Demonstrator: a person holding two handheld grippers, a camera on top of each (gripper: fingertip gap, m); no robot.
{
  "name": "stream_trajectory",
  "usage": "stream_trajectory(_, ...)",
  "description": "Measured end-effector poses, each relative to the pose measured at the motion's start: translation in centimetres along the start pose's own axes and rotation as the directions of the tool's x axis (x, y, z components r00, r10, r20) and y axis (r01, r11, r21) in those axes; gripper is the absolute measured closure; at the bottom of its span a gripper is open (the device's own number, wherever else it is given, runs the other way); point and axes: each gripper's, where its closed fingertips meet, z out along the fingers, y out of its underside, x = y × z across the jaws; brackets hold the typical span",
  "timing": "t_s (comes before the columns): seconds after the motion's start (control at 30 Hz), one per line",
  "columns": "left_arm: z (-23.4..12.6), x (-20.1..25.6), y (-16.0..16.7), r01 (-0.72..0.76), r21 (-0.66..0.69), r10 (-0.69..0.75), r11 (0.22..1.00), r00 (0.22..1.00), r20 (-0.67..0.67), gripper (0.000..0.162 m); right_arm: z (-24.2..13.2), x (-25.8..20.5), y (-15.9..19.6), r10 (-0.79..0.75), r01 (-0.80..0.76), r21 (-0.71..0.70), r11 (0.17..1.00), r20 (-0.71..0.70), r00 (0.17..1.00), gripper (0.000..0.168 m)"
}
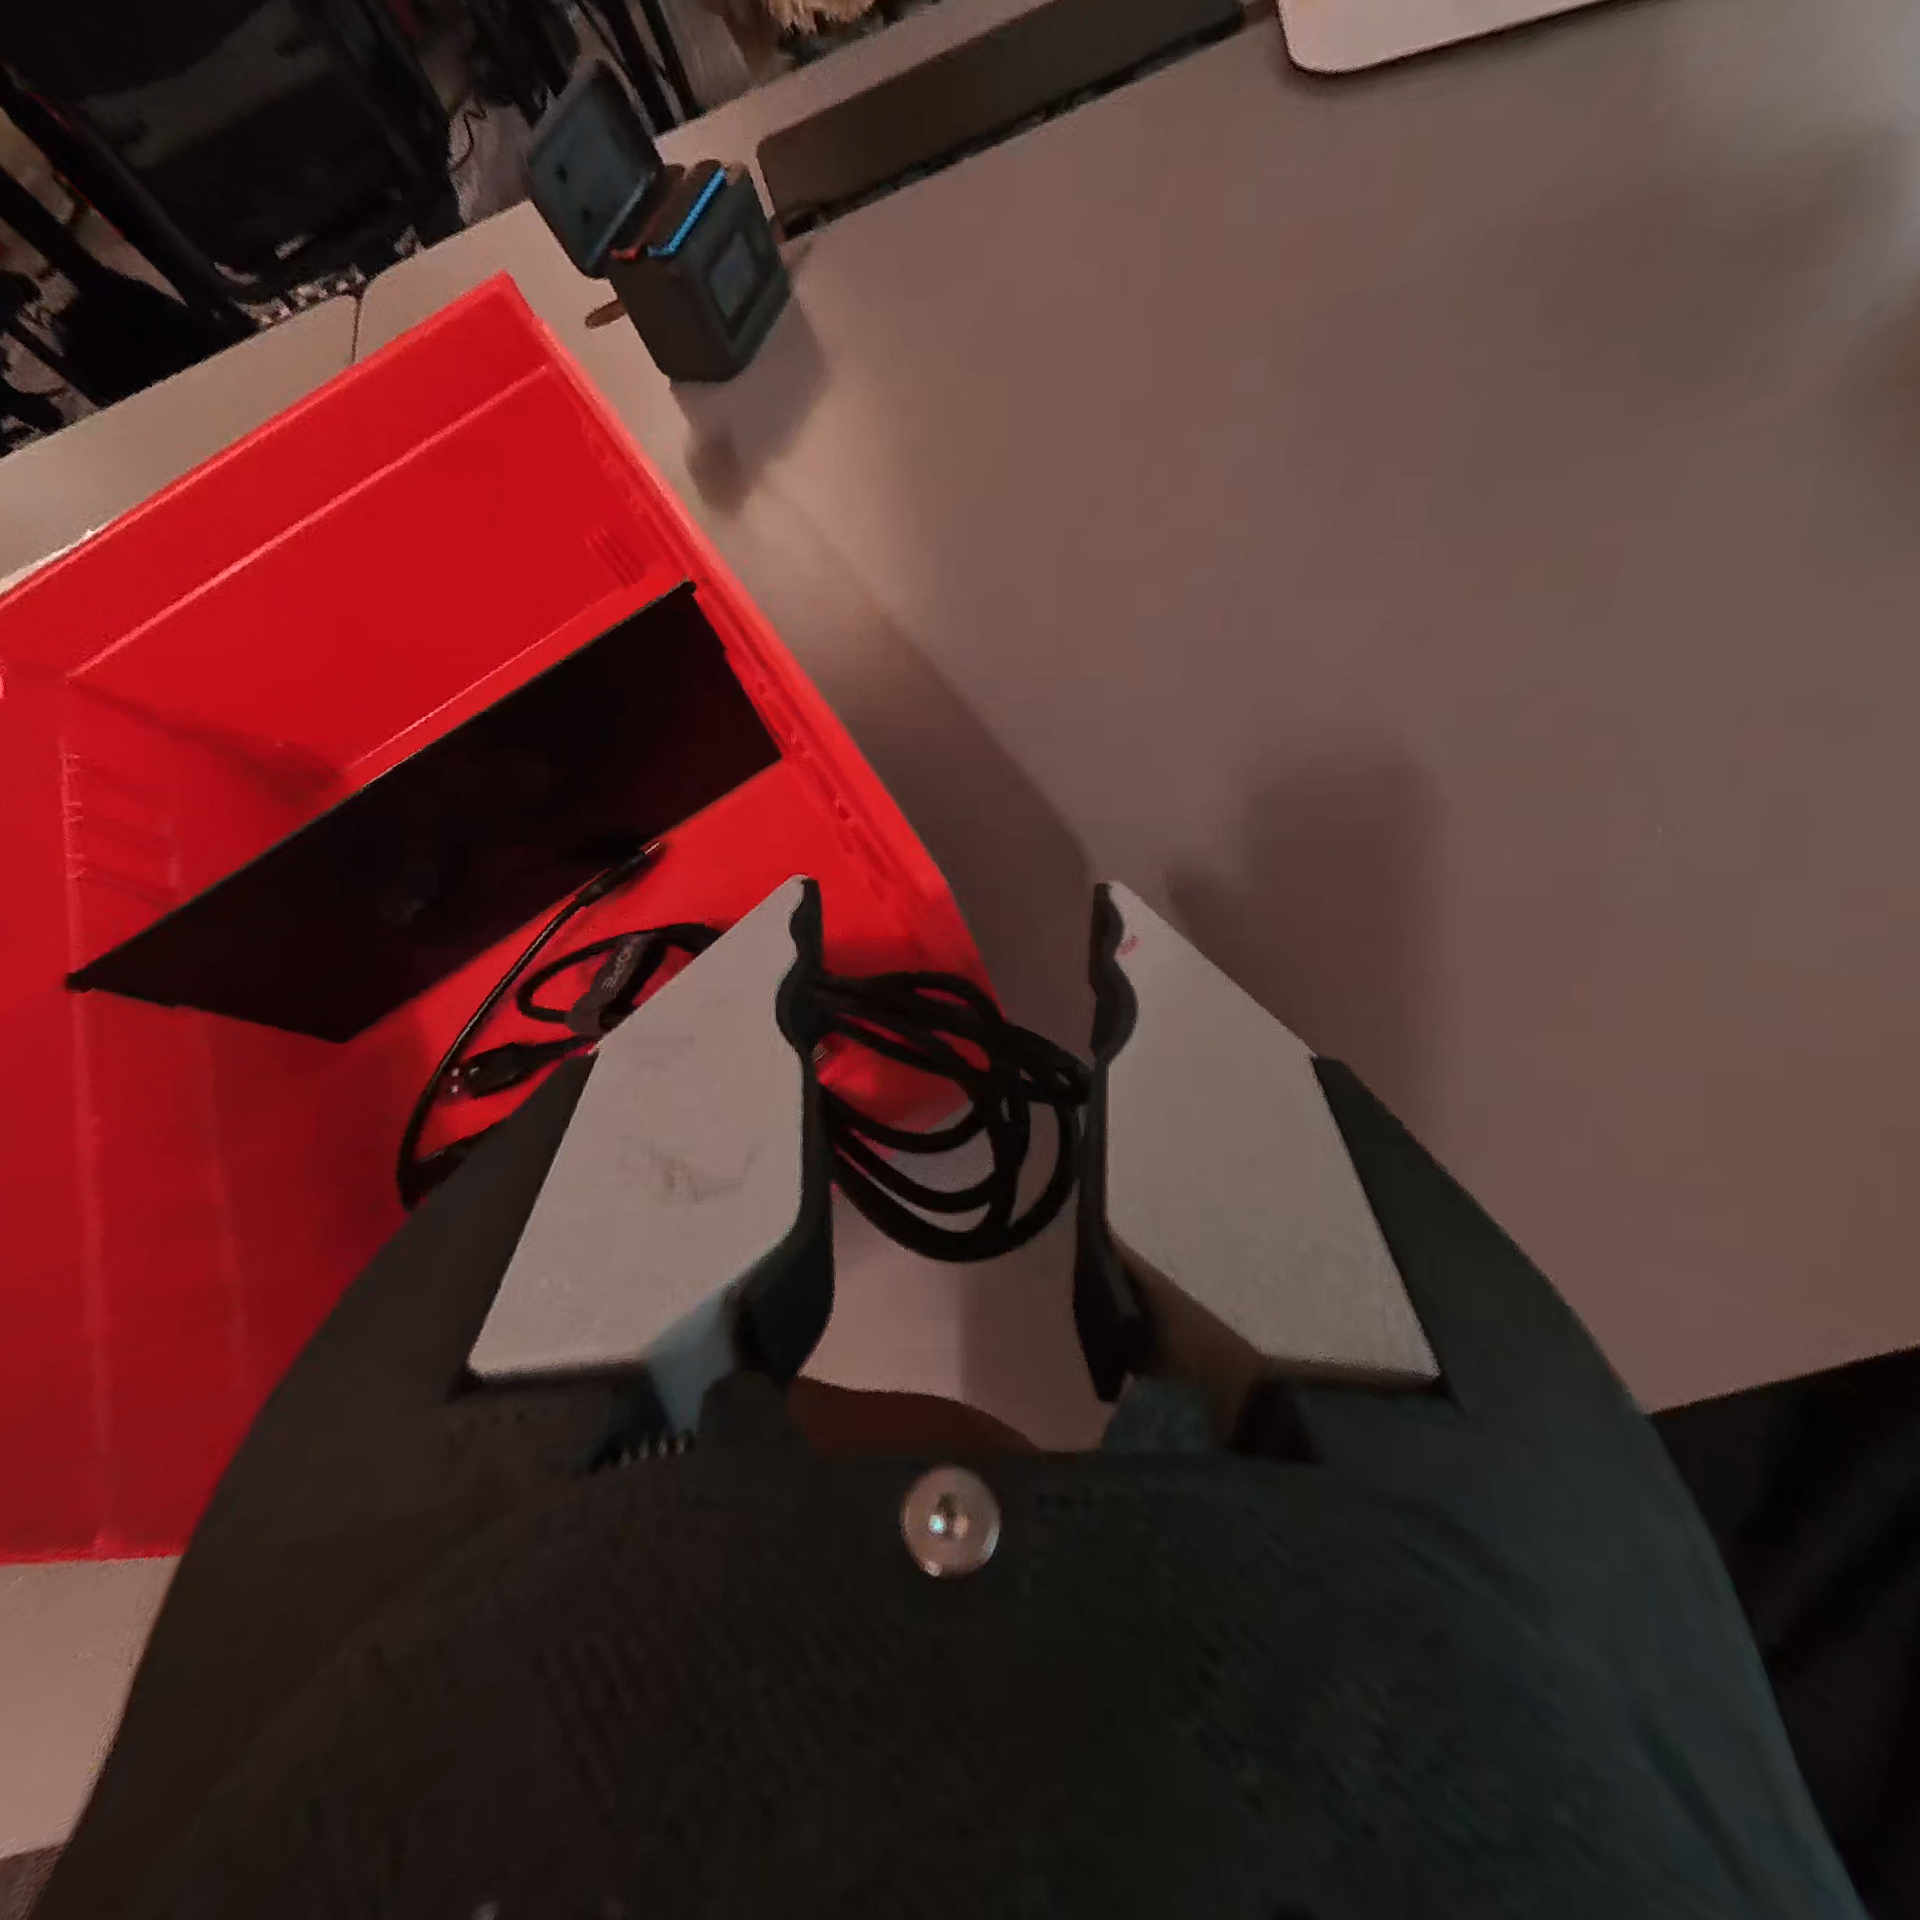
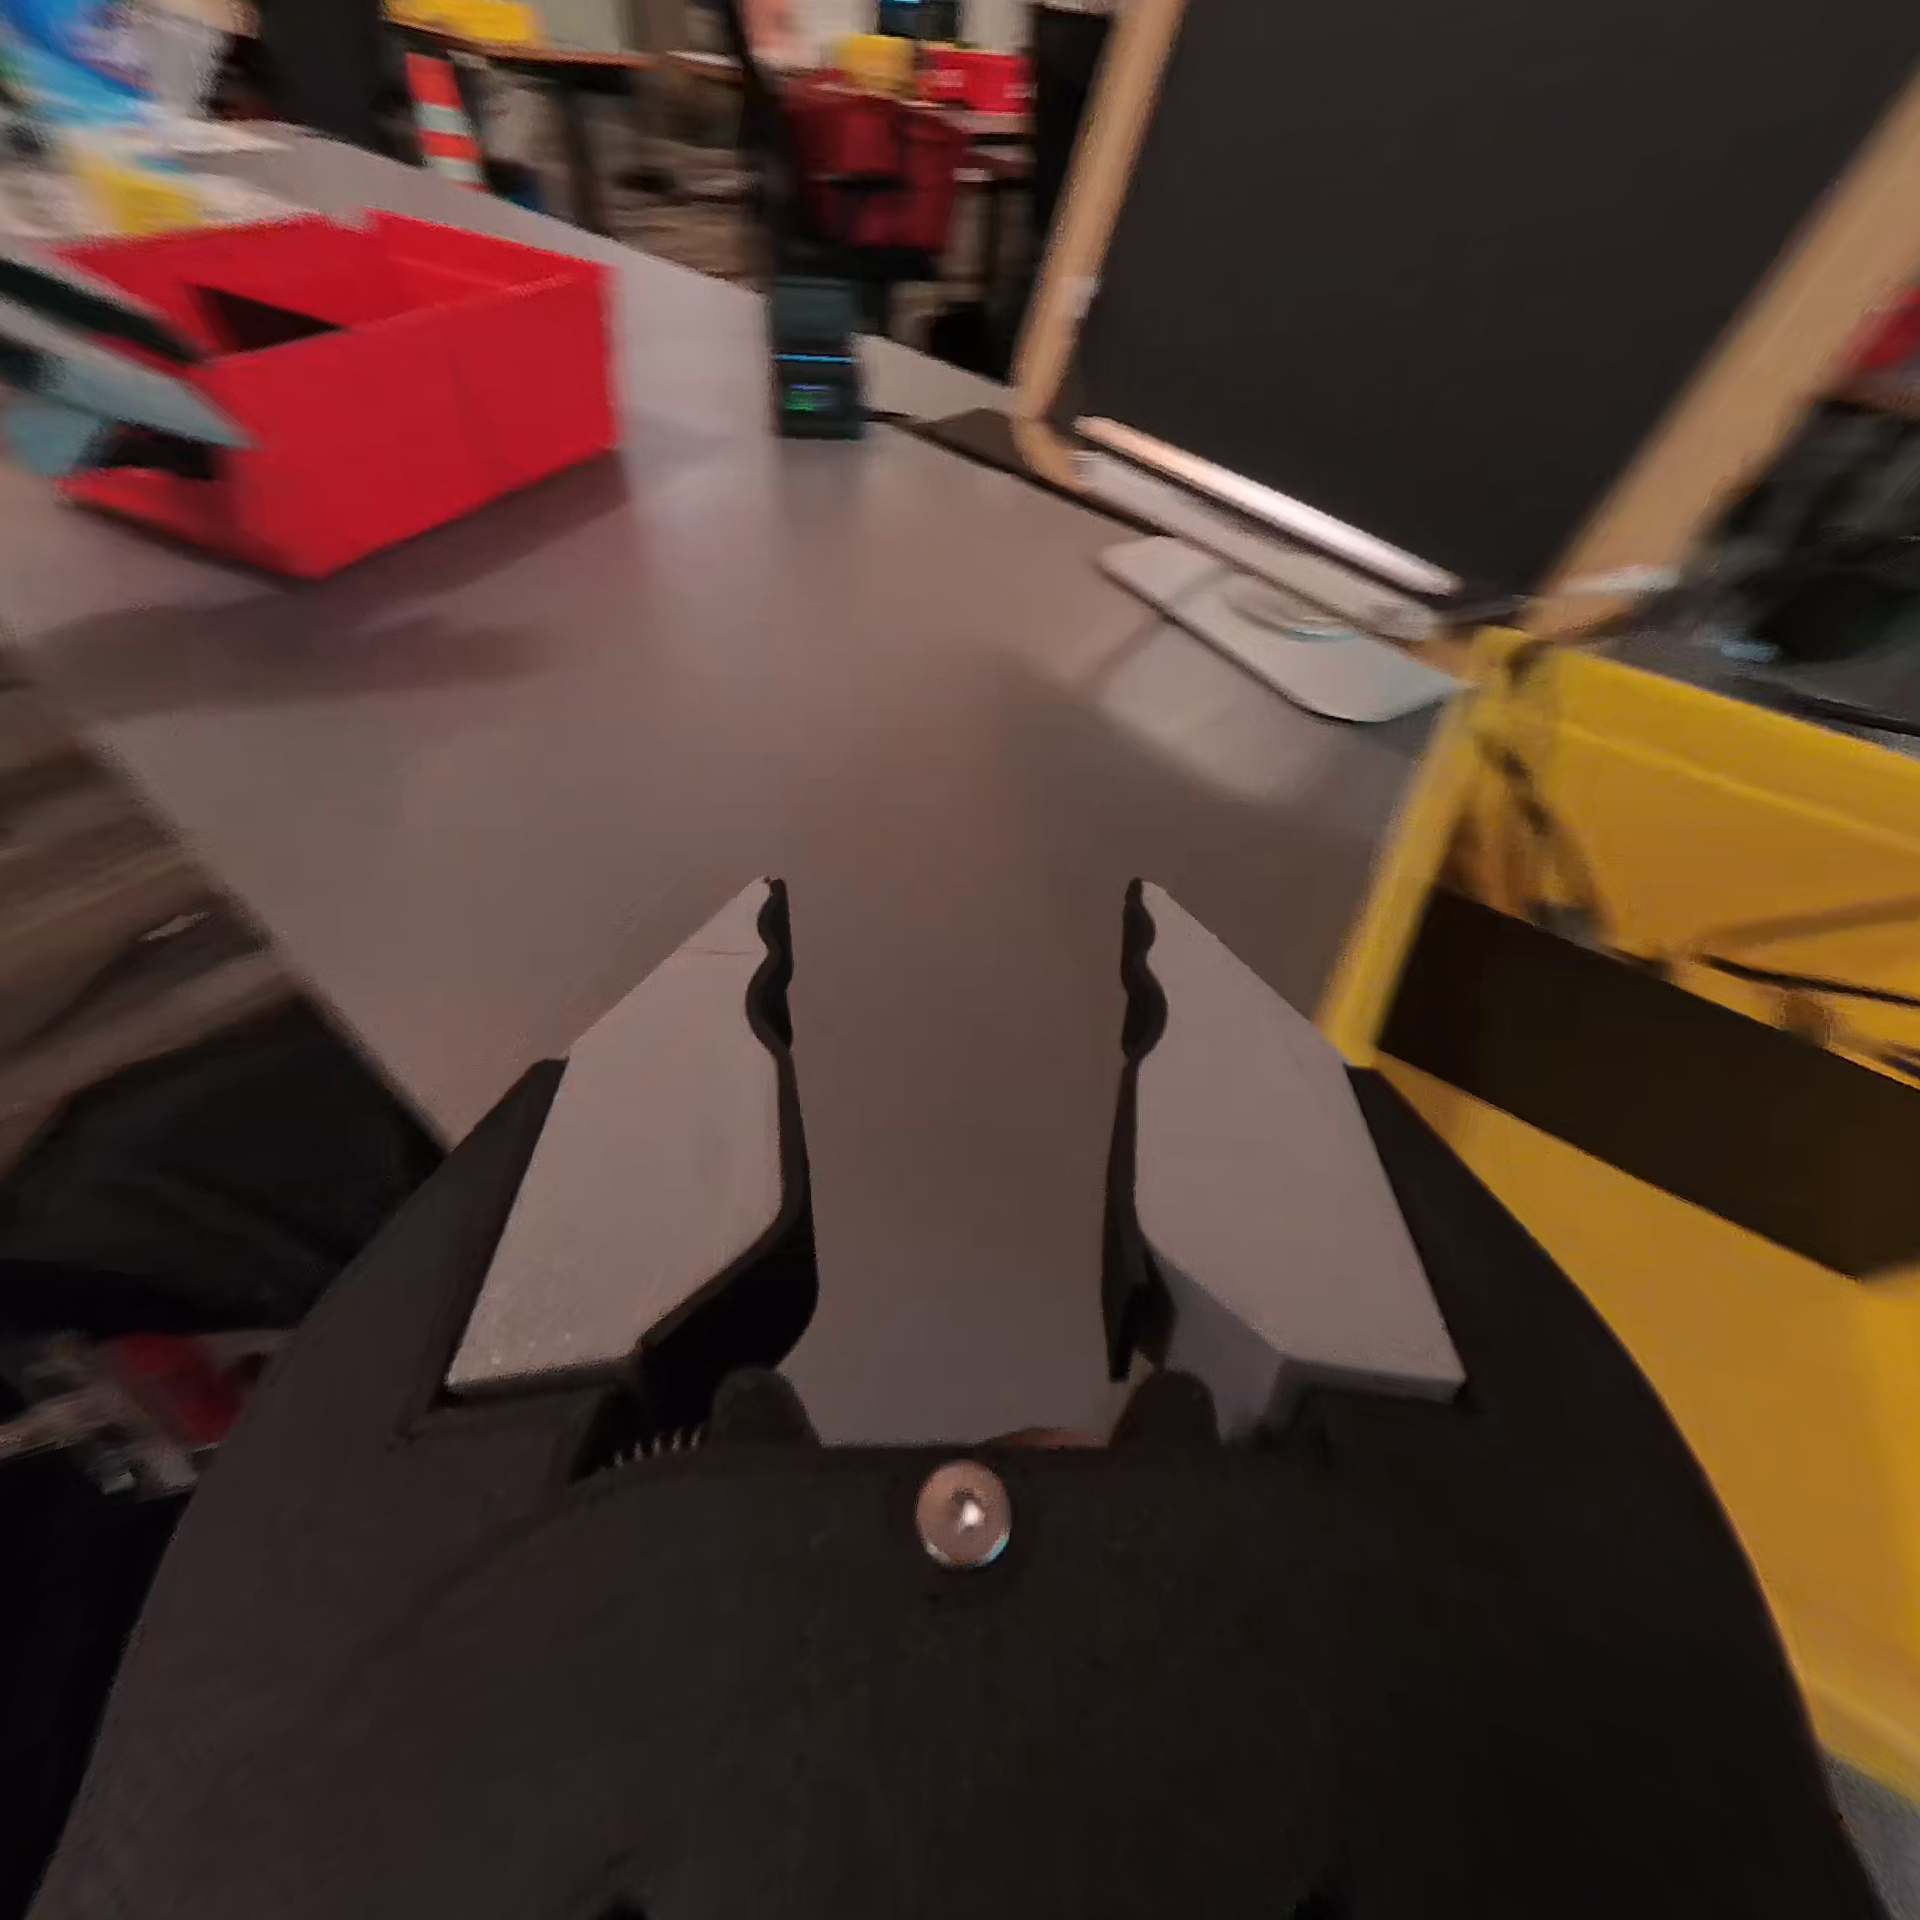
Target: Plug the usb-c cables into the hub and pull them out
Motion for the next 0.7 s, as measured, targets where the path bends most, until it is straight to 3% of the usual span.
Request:
stream_trajectory(0.13,0.2,-0.7,0.7,-0.005,0.014,0.004,1.0,0.998,0.057,0.112,-2.7,7.4,2.1,0.01,-0.026,-0.059,0.998,-0.263,0.965,0.1)
stream_trajectory(0.2,0.9,-1.2,0.9,0.0,0.021,-0.001,1.0,0.996,0.085,0.112,-1.9,8.7,3.5,0.057,-0.089,-0.11,0.99,-0.263,0.963,0.087)
stream_trajectory(0.27,1.9,-0.9,1.1,0.032,0.021,-0.033,0.999,0.997,0.067,0.117,-0.5,9.2,4.1,0.101,-0.135,-0.125,0.983,-0.247,0.964,0.087)
stream_trajectory(0.4,3.2,-1.1,1.1,-0.012,0.037,0.008,0.999,0.993,0.115,0.131,1.8,10.1,5.0,0.088,-0.141,-0.18,0.974,-0.272,0.958,0.107)
stream_trajectory(0.43,3.4,-1.2,1.0,-0.055,0.042,0.049,0.998,0.989,0.136,0.139,2.5,10.1,5.3,0.088,-0.144,-0.198,0.97,-0.268,0.959,0.125)
stream_trajectory(0.47,3.4,-1.3,0.8,-0.115,0.044,0.107,0.992,0.981,0.159,0.145,3.1,9.9,5.8,0.093,-0.153,-0.225,0.962,-0.257,0.962,0.155)
stream_trajectory(0.57,2.0,-3.8,1.1,-0.29,-0.053,0.29,0.956,0.893,0.344,0.154,3.7,9.8,5.8,0.065,-0.149,-0.246,0.958,-0.319,0.946,0.161)
stream_trajectory(0.7,-1.0,-5.1,0.7,-0.187,0.11,0.15,0.976,0.949,0.277,0.158,4.7,6.6,5.1,0.069,-0.159,-0.252,0.955,-0.331,0.941,0.159)
